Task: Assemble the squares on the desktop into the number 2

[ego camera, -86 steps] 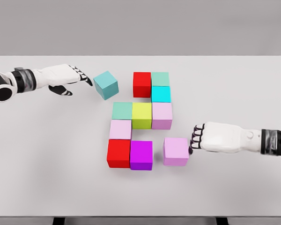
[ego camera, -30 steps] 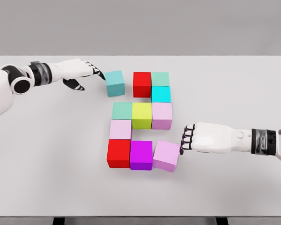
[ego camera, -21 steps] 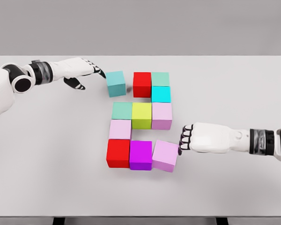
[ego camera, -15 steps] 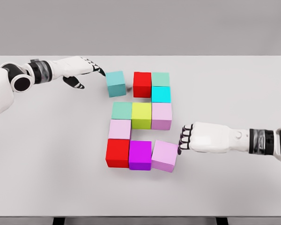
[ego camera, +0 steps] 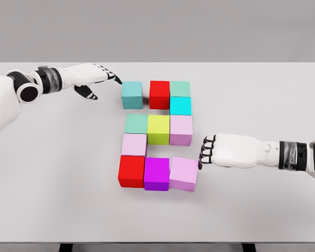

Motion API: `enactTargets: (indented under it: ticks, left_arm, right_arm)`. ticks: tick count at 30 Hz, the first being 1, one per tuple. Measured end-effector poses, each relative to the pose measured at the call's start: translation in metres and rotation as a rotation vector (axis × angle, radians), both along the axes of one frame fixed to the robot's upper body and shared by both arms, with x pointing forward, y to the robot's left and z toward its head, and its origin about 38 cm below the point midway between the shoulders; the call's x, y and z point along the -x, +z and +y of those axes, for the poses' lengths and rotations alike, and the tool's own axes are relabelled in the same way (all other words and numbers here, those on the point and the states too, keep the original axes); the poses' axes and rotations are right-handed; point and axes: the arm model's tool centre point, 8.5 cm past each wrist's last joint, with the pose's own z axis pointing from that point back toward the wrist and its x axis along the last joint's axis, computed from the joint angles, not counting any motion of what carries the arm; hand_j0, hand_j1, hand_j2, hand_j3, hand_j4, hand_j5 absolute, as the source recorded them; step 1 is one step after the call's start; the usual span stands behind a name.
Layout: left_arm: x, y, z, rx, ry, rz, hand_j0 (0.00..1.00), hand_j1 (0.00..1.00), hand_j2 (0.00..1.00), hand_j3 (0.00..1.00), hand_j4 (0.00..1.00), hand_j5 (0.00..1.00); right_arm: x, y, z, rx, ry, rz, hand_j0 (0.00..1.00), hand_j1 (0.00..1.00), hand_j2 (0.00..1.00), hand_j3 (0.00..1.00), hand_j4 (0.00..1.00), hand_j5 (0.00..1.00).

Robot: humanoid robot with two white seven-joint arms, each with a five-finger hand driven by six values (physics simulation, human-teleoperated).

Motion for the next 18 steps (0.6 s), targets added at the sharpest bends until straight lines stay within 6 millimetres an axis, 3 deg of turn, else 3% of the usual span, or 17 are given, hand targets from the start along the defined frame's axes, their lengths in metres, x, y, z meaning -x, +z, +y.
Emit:
enactTargets:
  ticks: [11, 18]
  left_arm:
    - [0.006, -0.009, 0.017, -0.013, 0.022, 0.018, 0.85, 0.85, 0.85, 0.85, 0.85, 0.85]
    - [0.009, -0.012, 0.017, -0.032, 0.012, 0.025, 0.85, 0.85, 0.85, 0.85, 0.85, 0.85]
  right_arm:
    - [-0.004, 0.004, 0.002, -0.010, -0.003, -0.015, 0.56, 0.56, 0.56, 0.56, 0.56, 0.56]
    - [-0.012, 0.008, -0.005, -0.006, -0.031, -0.031, 0.58, 0.58, 0.58, 0.58, 0.58, 0.58]
